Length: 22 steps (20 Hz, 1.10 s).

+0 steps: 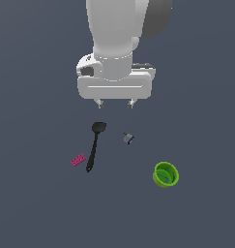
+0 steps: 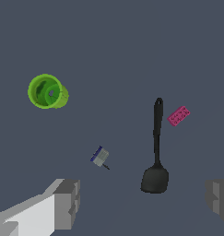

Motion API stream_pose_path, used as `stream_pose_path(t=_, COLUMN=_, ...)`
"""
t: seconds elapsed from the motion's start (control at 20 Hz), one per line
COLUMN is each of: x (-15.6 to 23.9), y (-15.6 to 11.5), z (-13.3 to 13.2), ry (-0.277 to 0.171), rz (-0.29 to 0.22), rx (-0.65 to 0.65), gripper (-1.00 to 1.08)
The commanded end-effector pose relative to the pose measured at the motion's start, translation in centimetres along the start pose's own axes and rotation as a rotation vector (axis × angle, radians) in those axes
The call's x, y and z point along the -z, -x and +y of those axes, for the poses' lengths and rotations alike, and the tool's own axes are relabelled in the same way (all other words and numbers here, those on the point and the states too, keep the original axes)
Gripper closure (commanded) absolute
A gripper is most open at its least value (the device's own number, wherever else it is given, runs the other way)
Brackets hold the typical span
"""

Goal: Pick up a designated object from a clutter of objects.

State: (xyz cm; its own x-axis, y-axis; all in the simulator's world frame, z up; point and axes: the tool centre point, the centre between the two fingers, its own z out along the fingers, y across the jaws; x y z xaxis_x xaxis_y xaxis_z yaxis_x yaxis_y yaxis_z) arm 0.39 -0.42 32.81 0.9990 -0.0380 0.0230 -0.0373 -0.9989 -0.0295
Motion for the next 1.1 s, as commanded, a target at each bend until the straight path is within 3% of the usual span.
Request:
stream_pose_path(t=0.0, x=0.0, y=0.0, z=0.0, ry=0.000, rz=0.000, rx=0.000, gripper=-0.92)
stream_pose_path(t=0.6, x=0.8, y=-0.1, z=-0.6, ry=-0.002, rz=0.023, rx=-0.007, gripper=-0.92)
stream_pose_path(t=1.05, x=-1.8, y=-0.5, z=0.5, ry=-0.003, rz=0.018, rx=-0.006, gripper=-0.92)
